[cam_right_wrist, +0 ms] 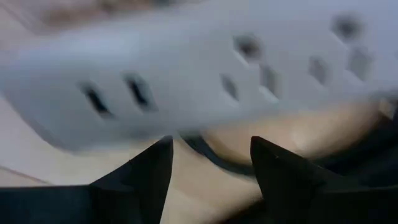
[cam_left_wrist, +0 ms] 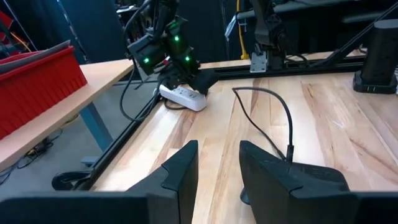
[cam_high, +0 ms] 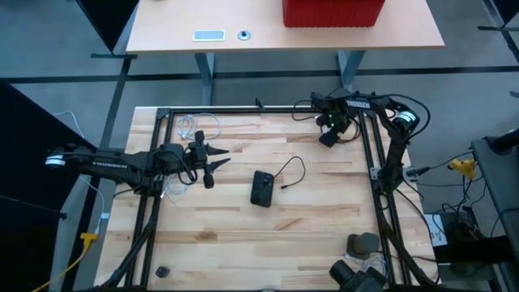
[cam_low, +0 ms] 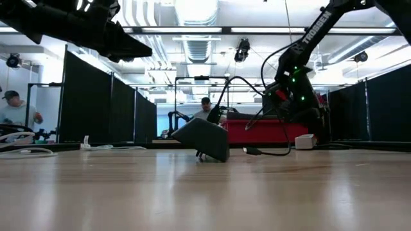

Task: Insert USB
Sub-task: Insert the black charger cable into the white outlet extension

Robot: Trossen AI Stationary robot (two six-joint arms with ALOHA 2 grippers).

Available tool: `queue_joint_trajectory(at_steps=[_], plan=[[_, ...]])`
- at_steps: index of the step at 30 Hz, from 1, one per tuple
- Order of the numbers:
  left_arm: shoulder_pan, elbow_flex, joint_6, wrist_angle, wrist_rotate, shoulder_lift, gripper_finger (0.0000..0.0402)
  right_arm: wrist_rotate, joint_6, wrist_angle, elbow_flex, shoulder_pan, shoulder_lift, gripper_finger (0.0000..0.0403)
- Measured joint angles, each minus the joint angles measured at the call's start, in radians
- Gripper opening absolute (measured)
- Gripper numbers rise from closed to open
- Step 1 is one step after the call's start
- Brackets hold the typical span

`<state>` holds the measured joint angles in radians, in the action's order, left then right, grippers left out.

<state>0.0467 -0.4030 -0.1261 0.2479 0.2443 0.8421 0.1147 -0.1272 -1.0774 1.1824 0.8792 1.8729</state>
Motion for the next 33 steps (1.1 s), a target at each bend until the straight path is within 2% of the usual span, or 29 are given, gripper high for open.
queue_joint_trajectory(at_steps=[4, 7, 9, 13, 14, 27, 33], plan=[[0.0, 0.0, 0.0, -0.006, 0.0, 0.0, 0.0111, -0.015, -0.005, 0.076, -0.055, 0.001, -0.005, 0.0189], [0.0, 0.0, -0.015, -0.005, 0.0, 0.0, 0.0113, -0.022, 0.002, 0.098, -0.082, 0.002, -0.008, 0.016], [0.0, 0.0, -0.022, -0.005, 0.0, 0.0, 0.0113, -0.035, 0.026, 0.105, -0.091, -0.002, -0.011, 0.0124], [0.0, 0.0, -0.039, 0.009, 0.009, -0.006, 0.0108, -0.106, 0.06, 0.113, -0.098, -0.012, -0.028, 0.0023], [0.0, 0.0, -0.048, 0.014, 0.009, -0.008, 0.0107, -0.111, 0.076, 0.116, -0.099, -0.02, -0.036, 0.0013], [0.002, 0.0, -0.127, 0.113, 0.011, -0.01, 0.0111, -0.316, 0.314, 0.041, -0.108, -0.341, -0.242, 0.0005], [0.004, 0.0, -0.159, 0.127, 0.011, -0.01, 0.0105, -0.377, 0.359, 0.05, -0.105, -0.495, -0.304, 0.0005]])
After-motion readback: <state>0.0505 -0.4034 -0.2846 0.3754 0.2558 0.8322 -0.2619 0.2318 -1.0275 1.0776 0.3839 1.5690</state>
